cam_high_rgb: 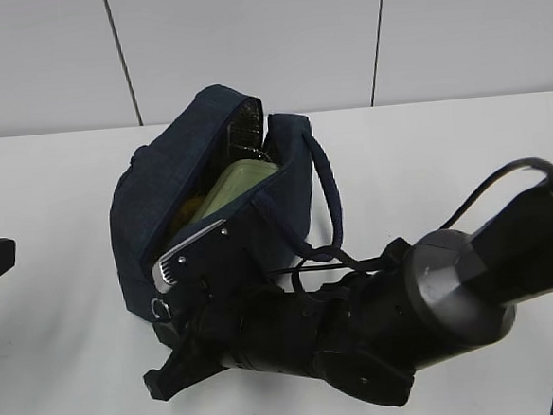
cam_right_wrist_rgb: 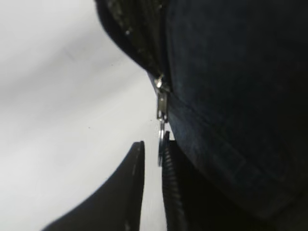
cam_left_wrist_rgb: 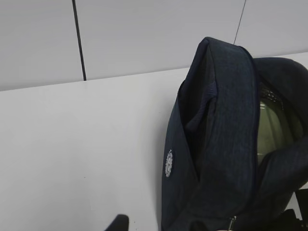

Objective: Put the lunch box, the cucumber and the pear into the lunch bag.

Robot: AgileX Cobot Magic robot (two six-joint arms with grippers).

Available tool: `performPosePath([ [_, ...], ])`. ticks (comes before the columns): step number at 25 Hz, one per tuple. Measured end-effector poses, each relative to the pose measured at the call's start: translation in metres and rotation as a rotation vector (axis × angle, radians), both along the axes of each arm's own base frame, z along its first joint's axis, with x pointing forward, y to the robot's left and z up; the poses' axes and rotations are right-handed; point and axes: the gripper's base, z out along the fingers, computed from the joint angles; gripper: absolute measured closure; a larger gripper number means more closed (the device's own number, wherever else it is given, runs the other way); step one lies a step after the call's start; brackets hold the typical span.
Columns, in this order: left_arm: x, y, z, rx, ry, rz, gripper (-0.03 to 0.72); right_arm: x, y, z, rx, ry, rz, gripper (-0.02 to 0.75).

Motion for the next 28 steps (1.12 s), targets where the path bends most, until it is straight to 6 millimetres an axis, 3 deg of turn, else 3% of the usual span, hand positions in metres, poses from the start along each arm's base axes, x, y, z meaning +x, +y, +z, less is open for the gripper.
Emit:
performPosePath([
  [17,0.0,0.0,0.0,-0.002,0.001,0.001,0.454,0.0017,-0.0005,0.0003,0.011,-0.005,-0.022,0.635],
  [21,0.0,0.0,0.0,-0.003,0.001,0.001,0.458,0.0017,-0.0006,0.0003,0.01,-0.007,-0.022,0.73],
  [28,0.0,0.0,0.0,-0.004,0.002,0.002,0.468,0.0018,-0.0007,0.0002,0.007,-0.008,-0.022,0.738],
])
